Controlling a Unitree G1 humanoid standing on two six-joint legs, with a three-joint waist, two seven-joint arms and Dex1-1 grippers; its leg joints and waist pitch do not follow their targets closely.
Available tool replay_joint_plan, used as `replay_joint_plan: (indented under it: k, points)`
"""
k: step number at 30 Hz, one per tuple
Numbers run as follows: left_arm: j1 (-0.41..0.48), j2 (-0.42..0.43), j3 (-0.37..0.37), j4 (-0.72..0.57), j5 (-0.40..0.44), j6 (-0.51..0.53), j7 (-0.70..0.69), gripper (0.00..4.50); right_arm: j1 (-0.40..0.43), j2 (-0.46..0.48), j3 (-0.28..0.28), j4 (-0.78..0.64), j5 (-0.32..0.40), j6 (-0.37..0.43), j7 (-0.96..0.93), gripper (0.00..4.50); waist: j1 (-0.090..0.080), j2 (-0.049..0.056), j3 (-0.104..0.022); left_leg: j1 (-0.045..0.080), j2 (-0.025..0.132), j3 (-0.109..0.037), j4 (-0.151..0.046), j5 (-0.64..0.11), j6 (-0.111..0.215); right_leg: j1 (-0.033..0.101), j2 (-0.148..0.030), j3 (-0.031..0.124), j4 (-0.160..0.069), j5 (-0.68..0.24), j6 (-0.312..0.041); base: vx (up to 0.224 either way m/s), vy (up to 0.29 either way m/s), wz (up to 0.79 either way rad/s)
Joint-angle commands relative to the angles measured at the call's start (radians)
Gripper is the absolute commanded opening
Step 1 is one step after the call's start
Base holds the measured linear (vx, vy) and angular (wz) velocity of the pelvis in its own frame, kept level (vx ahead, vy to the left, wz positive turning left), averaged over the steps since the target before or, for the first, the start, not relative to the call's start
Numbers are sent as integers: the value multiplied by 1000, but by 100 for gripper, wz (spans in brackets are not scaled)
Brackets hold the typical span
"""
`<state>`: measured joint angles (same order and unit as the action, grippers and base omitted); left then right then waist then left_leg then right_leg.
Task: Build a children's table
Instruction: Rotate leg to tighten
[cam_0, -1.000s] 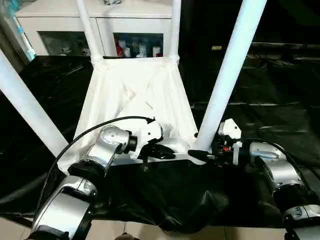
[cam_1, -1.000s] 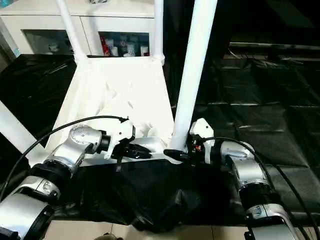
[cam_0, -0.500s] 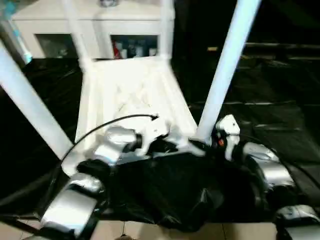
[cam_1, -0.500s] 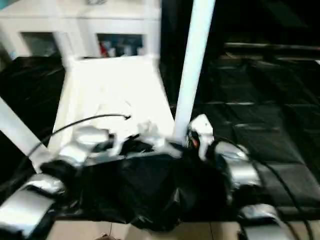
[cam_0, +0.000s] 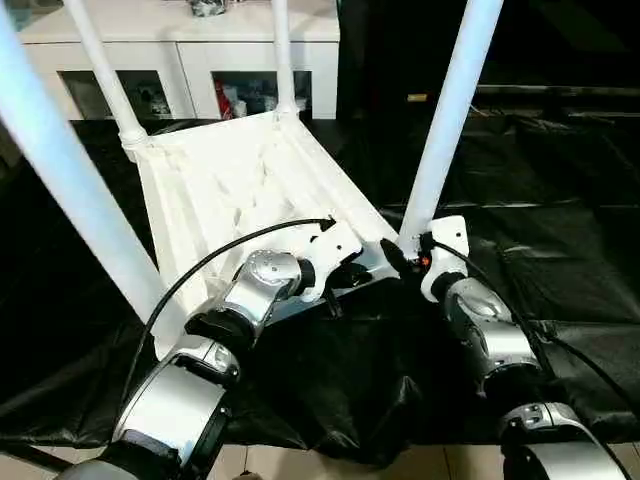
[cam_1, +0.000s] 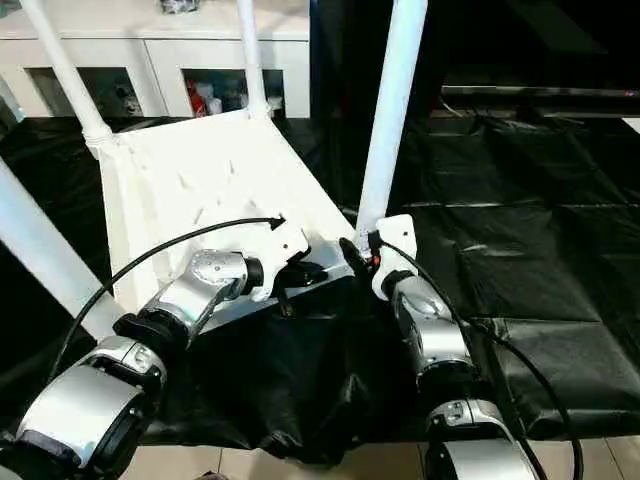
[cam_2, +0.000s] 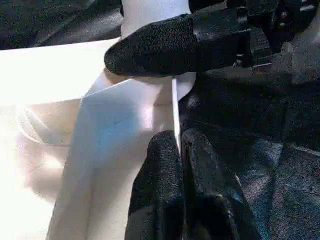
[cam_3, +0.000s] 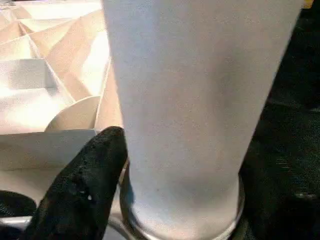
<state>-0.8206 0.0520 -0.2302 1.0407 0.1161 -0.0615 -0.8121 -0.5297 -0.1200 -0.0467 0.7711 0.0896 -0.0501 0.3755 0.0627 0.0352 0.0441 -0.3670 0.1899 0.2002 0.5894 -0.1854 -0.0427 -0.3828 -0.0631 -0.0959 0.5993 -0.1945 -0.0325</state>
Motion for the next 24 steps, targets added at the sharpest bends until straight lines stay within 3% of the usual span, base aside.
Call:
replay_joint_plan:
  k: [1, 3, 6, 10, 17, 21, 24]
  points:
    - [-9, -10, 9, -26, -24, -42, -52, 0, 21, -4, 71, -2, 17, 23, 165, 365, 2, -16, -56, 9, 50, -30, -65, -184, 85, 47, -103, 61, -88, -226, -193, 0, 0, 0]
    - [-1, 8, 5, -36, -31, -53, -94, 0, 27, -41, 83, -25, 29, 26, 253, 365, 3, -14, -57, 8, 51, -29, -63, -177, 91, 48, -103, 62, -86, -218, -193, 0, 0, 0]
    - [19, 46, -4, -57, -47, -79, -191, 0, 56, -126, 123, -93, 50, 41, 451, 365, 13, -15, -58, 1, 54, -27, -58, -148, 127, 52, -99, 58, -79, -160, -196, 0, 0, 0]
    - [43, 95, -14, -93, -67, -89, -318, 0, 84, -215, 146, -157, 77, 60, 626, 365, 23, -14, -59, 4, 57, -26, -58, -150, 127, 49, -100, 58, -78, -179, -199, 0, 0, 0]
    - [83, 171, -14, -163, -117, -56, -515, 0, 79, -289, 148, -161, 88, 40, 763, 365, 30, -15, -63, 7, 61, -26, -59, -129, 118, 45, -101, 59, -70, -144, -216, 0, 0, 0]
    - [89, 181, -15, -168, -117, -56, -534, 0, 77, -293, 152, -163, 90, 49, 781, 365, 33, -13, -64, 6, 62, -27, -57, -118, 125, 44, -100, 58, -65, -100, -229, 0, 0, 0]
    - [97, 187, -12, -180, -119, -47, -549, 0, 80, -285, 151, -167, 101, 62, 802, 331, 32, -14, -64, 6, 61, -26, -57, -126, 119, 46, -102, 58, -67, -115, -226, 0, 0, 0]
